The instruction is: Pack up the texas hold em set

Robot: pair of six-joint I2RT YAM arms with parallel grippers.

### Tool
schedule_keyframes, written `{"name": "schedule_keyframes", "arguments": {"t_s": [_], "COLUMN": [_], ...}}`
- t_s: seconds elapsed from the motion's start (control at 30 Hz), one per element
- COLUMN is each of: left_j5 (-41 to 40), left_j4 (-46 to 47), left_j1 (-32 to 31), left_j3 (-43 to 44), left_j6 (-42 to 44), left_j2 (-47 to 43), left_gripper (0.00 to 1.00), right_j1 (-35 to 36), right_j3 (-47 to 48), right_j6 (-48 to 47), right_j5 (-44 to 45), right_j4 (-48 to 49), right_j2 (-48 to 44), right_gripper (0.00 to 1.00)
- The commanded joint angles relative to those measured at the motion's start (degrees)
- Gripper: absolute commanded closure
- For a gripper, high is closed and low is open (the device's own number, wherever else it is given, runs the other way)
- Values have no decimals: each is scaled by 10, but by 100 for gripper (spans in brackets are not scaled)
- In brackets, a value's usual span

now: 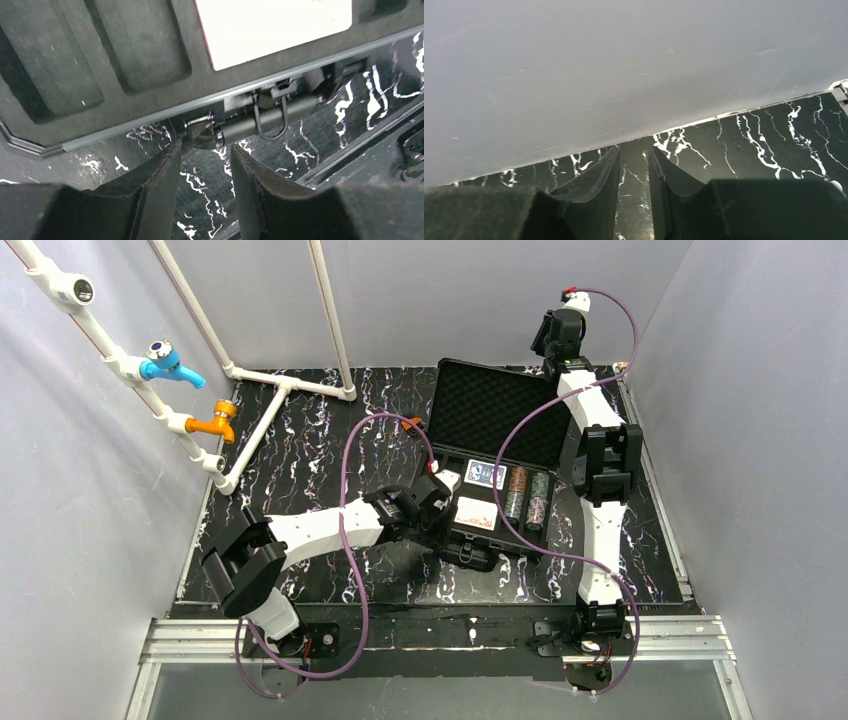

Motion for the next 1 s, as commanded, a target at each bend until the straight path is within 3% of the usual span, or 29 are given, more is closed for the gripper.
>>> {"name": "schedule_keyframes", "arguments": {"t_s": [0.0,0.67,0.97], "left_j5": [-17,-41,-57], "left_j4": [9,116,134], "left_j1": [-11,-11,-9], "left_j3": [-34,-64,-56], "left_j6": [-10,-17,-8], "left_j2": [-29,69,99], "left_gripper": [60,62,62], "right_j1": [-4,-4,-2], "right_j3": [62,-32,-74], "right_j6": [-29,-26,-3], "right_j5": [4,-158,-202], "right_j4": [-37,-193,-241], "right_j2": [24,-73,-159], "right_gripper": [64,63,64]}}
